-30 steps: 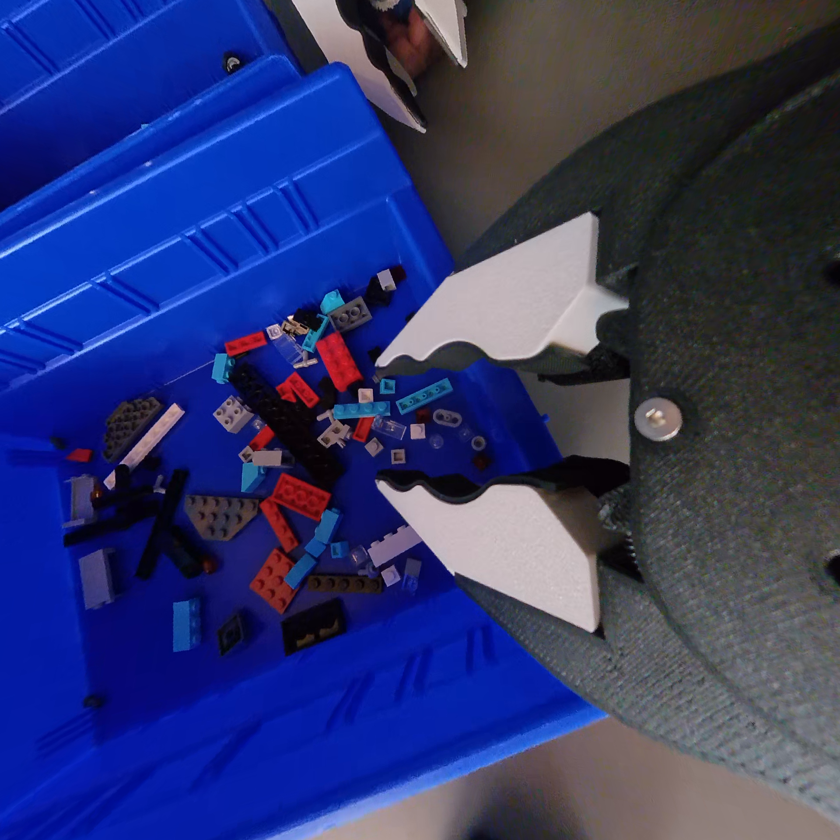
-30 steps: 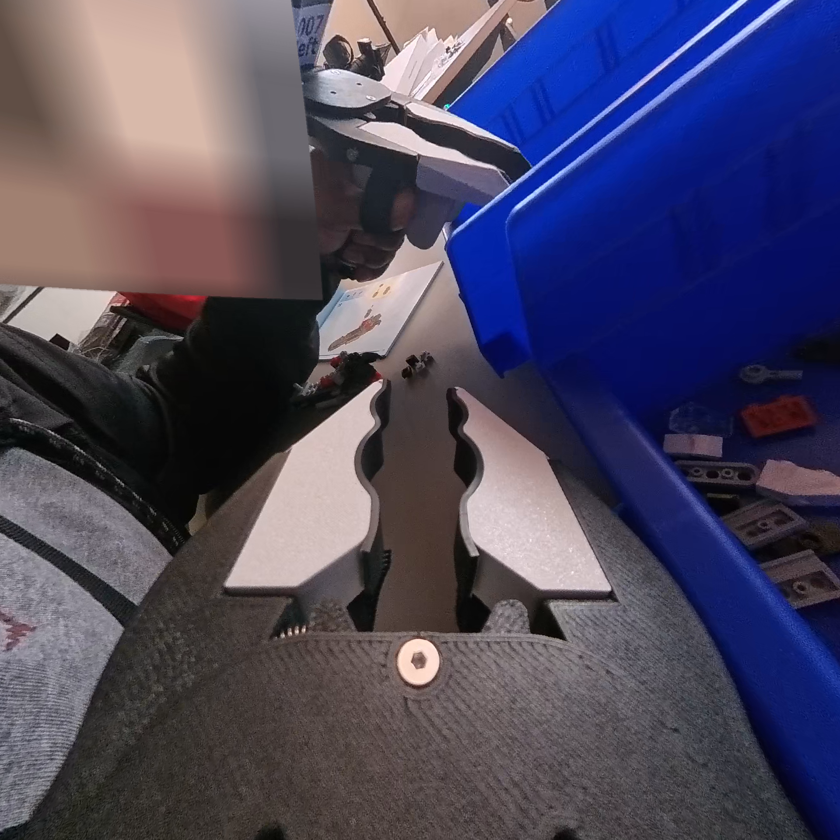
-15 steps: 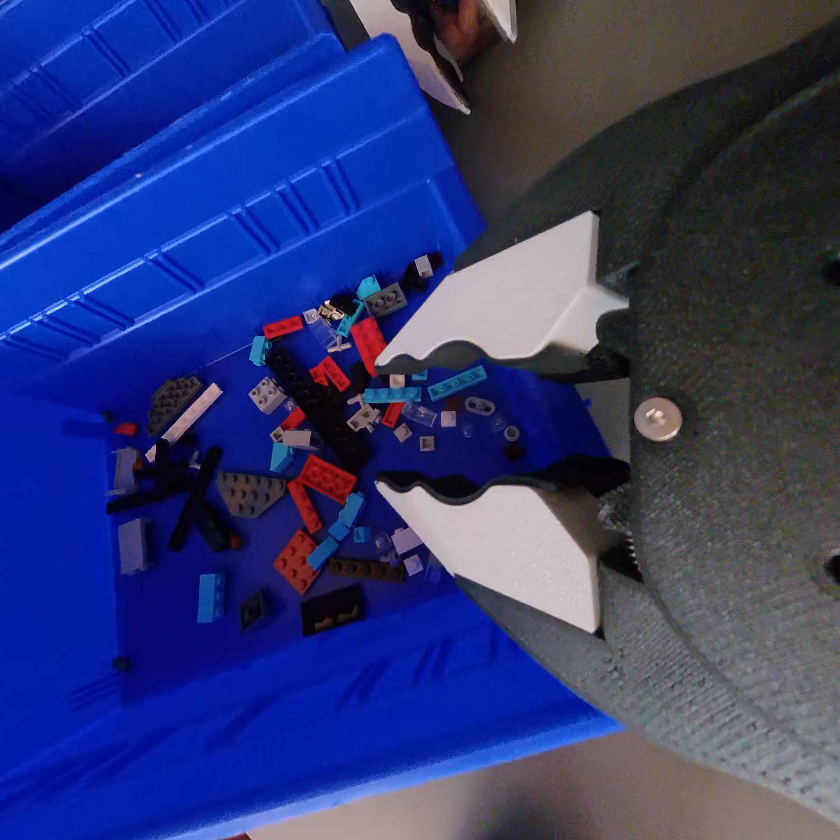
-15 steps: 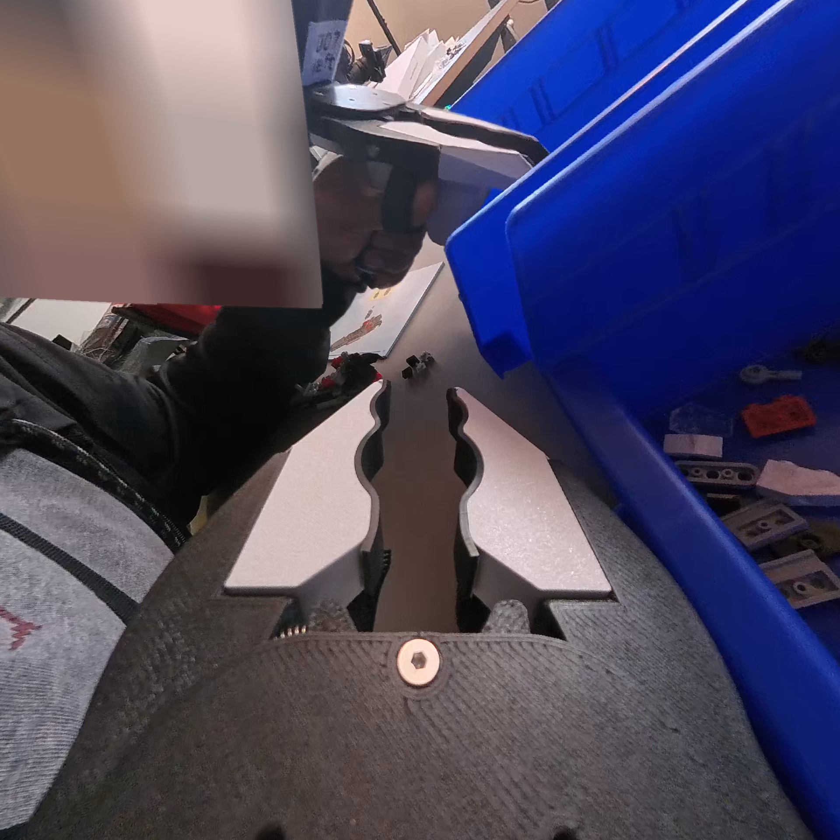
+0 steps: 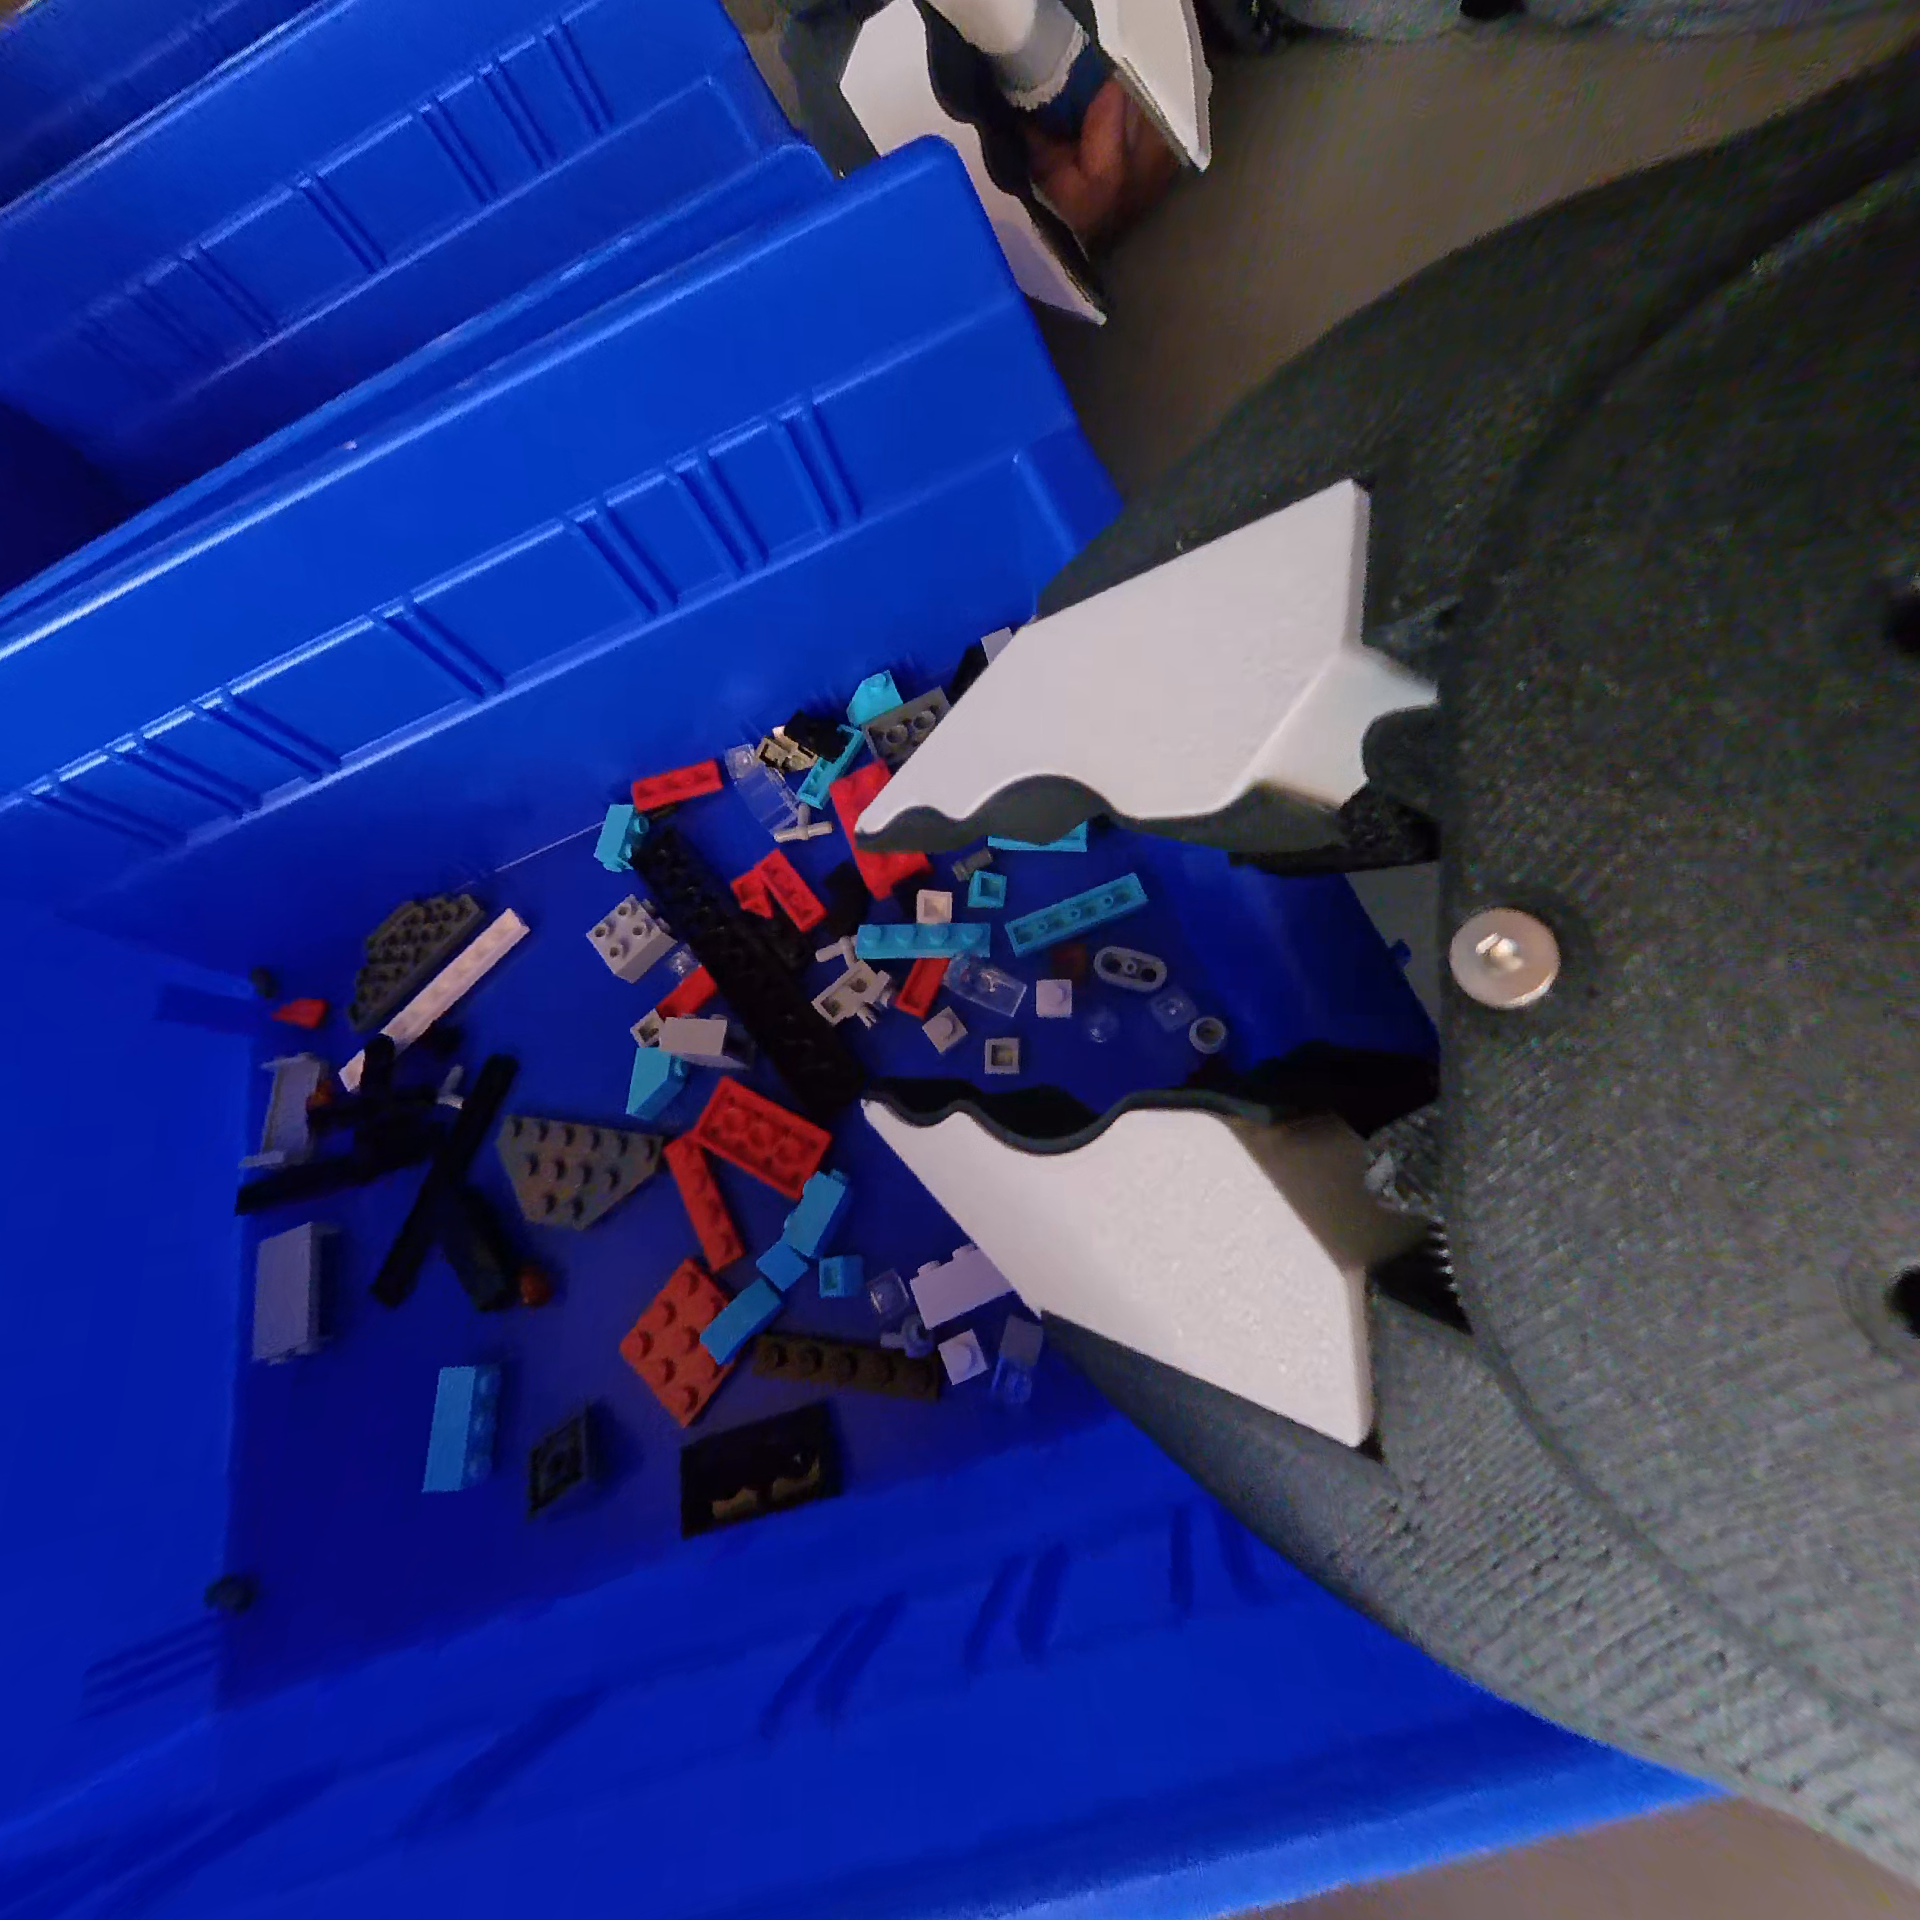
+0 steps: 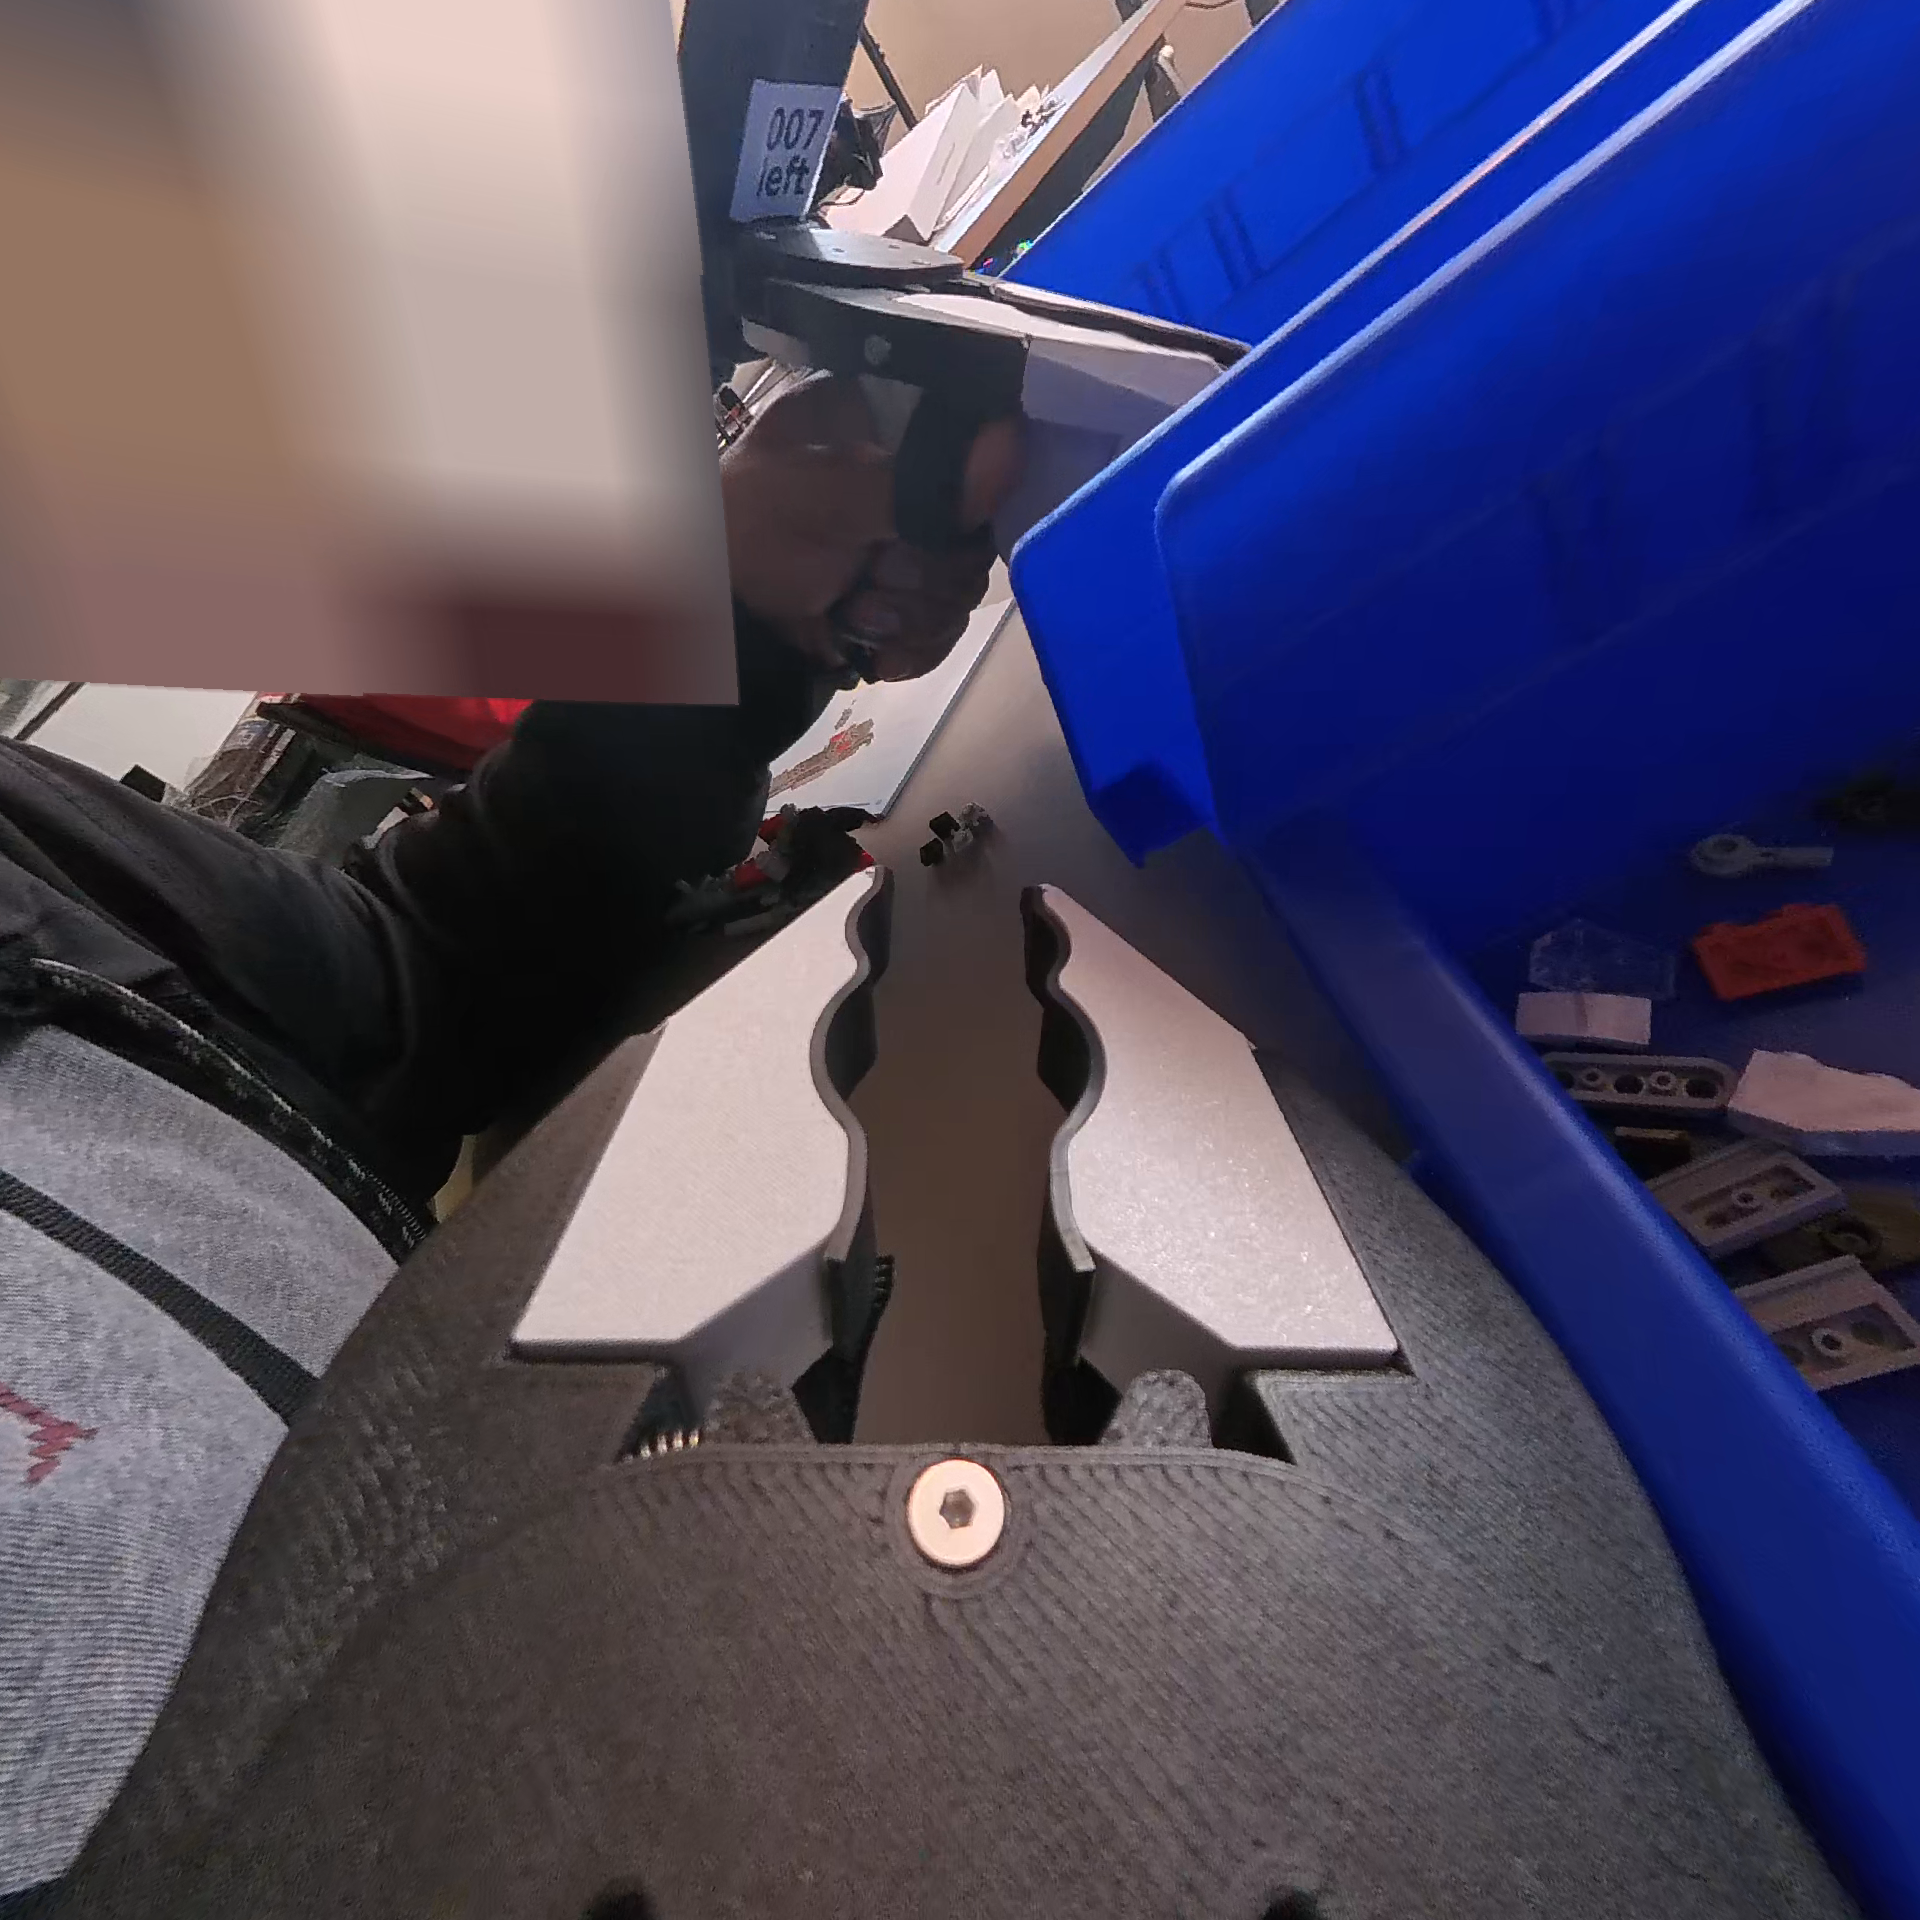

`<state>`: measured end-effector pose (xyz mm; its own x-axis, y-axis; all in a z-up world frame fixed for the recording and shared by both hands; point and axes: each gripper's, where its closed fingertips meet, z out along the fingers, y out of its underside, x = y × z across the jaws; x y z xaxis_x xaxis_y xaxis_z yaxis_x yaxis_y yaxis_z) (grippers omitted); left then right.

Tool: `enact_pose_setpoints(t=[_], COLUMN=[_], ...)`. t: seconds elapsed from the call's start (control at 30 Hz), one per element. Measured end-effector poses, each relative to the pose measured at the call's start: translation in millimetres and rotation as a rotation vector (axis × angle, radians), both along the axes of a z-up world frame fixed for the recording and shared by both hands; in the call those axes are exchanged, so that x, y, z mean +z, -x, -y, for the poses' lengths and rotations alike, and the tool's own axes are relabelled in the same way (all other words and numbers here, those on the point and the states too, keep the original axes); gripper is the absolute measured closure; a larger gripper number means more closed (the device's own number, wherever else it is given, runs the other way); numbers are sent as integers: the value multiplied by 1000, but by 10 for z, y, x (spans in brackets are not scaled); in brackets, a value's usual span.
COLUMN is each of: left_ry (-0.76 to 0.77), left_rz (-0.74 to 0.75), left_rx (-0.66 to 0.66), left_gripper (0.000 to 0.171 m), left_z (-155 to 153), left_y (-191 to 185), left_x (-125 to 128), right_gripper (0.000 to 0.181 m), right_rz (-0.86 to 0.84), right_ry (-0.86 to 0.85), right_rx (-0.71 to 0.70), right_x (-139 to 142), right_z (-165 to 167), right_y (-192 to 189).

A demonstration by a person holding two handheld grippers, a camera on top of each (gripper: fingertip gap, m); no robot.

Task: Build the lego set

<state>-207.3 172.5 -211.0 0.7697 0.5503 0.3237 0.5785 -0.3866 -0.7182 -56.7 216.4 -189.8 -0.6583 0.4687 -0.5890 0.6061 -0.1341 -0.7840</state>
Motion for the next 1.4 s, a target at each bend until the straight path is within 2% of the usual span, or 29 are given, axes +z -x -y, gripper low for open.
enact_pose_setpoints(t=[0.5, 1.03, 1.2, 1.4], left_ry=[3, 4, 9, -6], left_rz=[-11, -97, -163, -156], left_rx=[65, 109, 160, 178], left_gripper=[128, 129, 129, 129], left_z=[18, 196, 360, 438], left_y=[60, 84, 162, 210], left_x=[13, 442, 634, 640], right_gripper=[155, 155, 155, 155], right_rz=[0, 1, 2, 1], right_ry=[1, 2, 3, 3], right_rx=[0, 0, 0, 0], right_x=[0, 1, 1, 1], right_z=[1, 1, 1, 0], right_y=[2, 2, 2, 3])
